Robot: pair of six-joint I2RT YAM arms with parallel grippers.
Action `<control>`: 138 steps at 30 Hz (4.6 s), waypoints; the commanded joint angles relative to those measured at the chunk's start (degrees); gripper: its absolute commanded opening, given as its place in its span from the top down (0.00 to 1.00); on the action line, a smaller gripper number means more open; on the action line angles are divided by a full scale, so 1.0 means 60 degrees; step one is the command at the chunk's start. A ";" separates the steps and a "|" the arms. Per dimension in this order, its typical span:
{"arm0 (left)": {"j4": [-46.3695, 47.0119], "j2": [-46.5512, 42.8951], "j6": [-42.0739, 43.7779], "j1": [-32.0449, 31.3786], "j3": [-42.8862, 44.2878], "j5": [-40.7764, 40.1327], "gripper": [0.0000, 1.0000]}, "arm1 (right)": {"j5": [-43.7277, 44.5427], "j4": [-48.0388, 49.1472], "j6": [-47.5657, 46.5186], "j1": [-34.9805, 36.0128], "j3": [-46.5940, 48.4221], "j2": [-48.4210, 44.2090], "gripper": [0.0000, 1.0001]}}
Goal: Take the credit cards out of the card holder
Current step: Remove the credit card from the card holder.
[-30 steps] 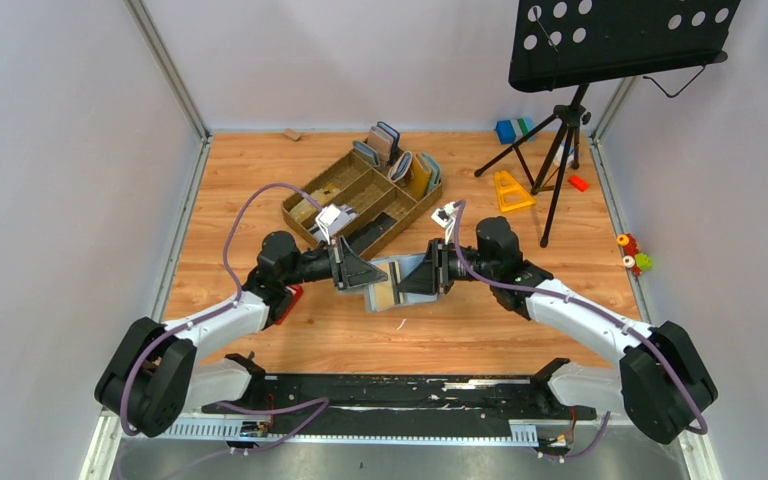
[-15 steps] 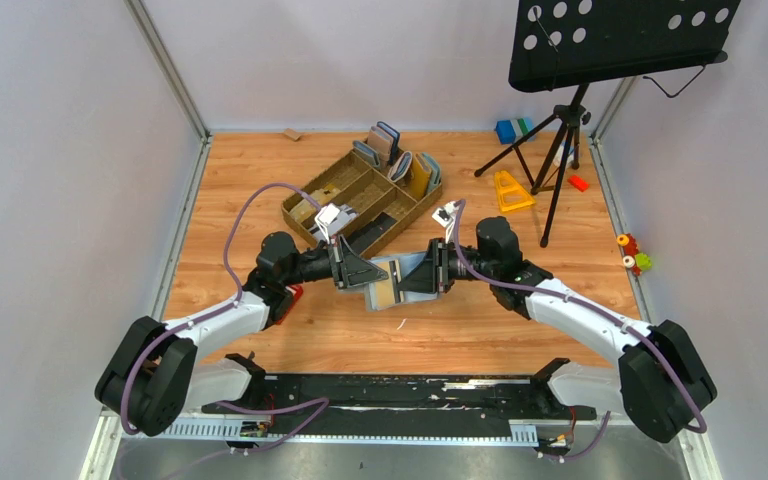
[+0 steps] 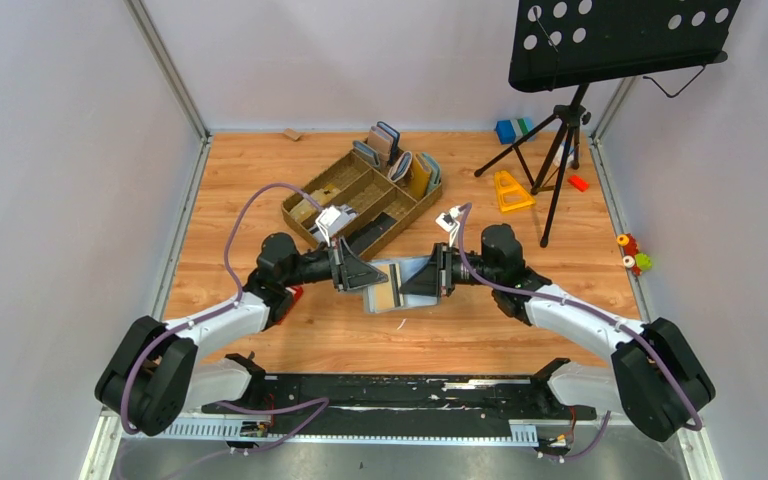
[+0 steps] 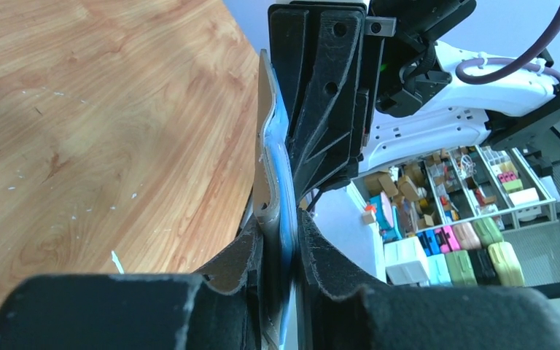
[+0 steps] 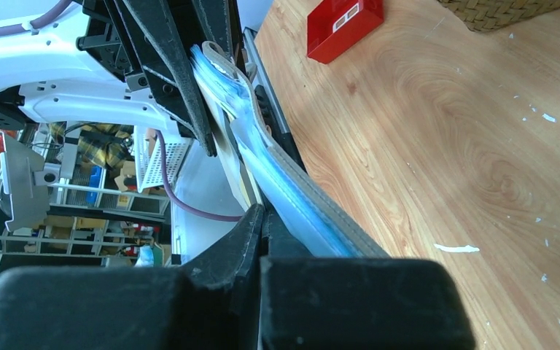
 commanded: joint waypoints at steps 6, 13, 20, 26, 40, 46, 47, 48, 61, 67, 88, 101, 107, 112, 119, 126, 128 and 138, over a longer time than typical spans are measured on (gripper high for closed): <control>0.0019 0.0617 0.1037 -0.0575 -0.0301 -0.0714 0.81 | 0.0354 0.1098 0.0122 0.0161 -0.0609 0.0315 1.00; 0.0367 0.1371 0.1247 -0.1424 -0.0663 -0.2269 0.81 | 0.1267 0.0815 -0.0459 0.0170 -0.1294 0.0525 1.00; 0.1557 0.3191 0.1415 -0.1726 -0.0902 -0.2683 0.80 | 0.2207 0.0746 -0.0912 0.0143 -0.1939 0.1060 1.00; 0.2892 0.4512 0.1242 -0.1729 -0.1126 -0.2520 0.73 | 0.2468 0.1184 -0.1104 0.0150 -0.2391 0.1919 1.00; 0.3017 0.5057 0.1384 -0.1727 -0.1200 -0.2356 0.55 | 0.2685 0.1882 -0.1105 0.0144 -0.2795 0.2849 1.00; 0.2929 0.5022 0.1430 -0.1729 -0.1211 -0.2288 0.50 | 0.2648 0.1846 -0.1126 0.0153 -0.2747 0.2911 1.00; 0.2898 0.5016 0.1437 -0.1727 -0.1194 -0.2286 0.50 | 0.2624 0.1869 -0.1114 0.0161 -0.2740 0.2921 1.00; 0.2863 0.4995 0.1444 -0.1727 -0.1203 -0.2273 0.49 | 0.2595 0.1925 -0.1098 0.0159 -0.2753 0.2923 1.00; -0.0546 0.2794 0.2758 -0.1734 -0.0952 -0.2797 0.33 | 0.2724 0.1625 -0.1149 0.0192 -0.2802 0.2612 1.00; -0.2601 0.1497 0.3319 -0.1727 -0.0693 -0.3204 0.14 | 0.2772 0.1732 -0.1137 0.0208 -0.2801 0.2825 1.00; -0.7682 -0.3709 0.2338 -0.1434 -0.1728 -0.6288 0.04 | 0.3031 0.1398 -0.1243 0.0216 -0.2770 0.2572 1.00; -0.6159 -0.1183 0.1467 -0.1591 -0.1553 -0.5601 0.34 | 0.2949 0.1442 -0.1209 0.0248 -0.2727 0.2557 1.00; -0.6020 -0.0625 0.1215 -0.1668 -0.1396 -0.5477 0.56 | 0.2884 0.1540 -0.1180 0.0241 -0.2683 0.2640 1.00; -0.5442 -0.0234 0.1245 -0.1719 -0.1402 -0.5336 0.70 | 0.2862 0.1568 -0.1163 0.0252 -0.2688 0.2659 1.00; -0.4300 -0.0793 0.0940 -0.1742 -0.1828 -0.5266 0.72 | 0.2860 0.1563 -0.1154 0.0257 -0.2718 0.2670 1.00; -0.3899 -0.1262 0.0738 -0.1771 -0.1994 -0.5237 0.68 | 0.2740 0.1639 -0.1076 0.0258 -0.2667 0.2718 1.00; -0.3674 -0.1230 0.0672 -0.1805 -0.2070 -0.5212 0.71 | 0.2744 0.1632 -0.1078 0.0254 -0.2666 0.2718 1.00; -0.3796 -0.1265 0.0787 -0.1905 -0.1964 -0.5138 1.00 | 0.2754 0.1441 -0.1116 0.0252 -0.2695 0.2510 1.00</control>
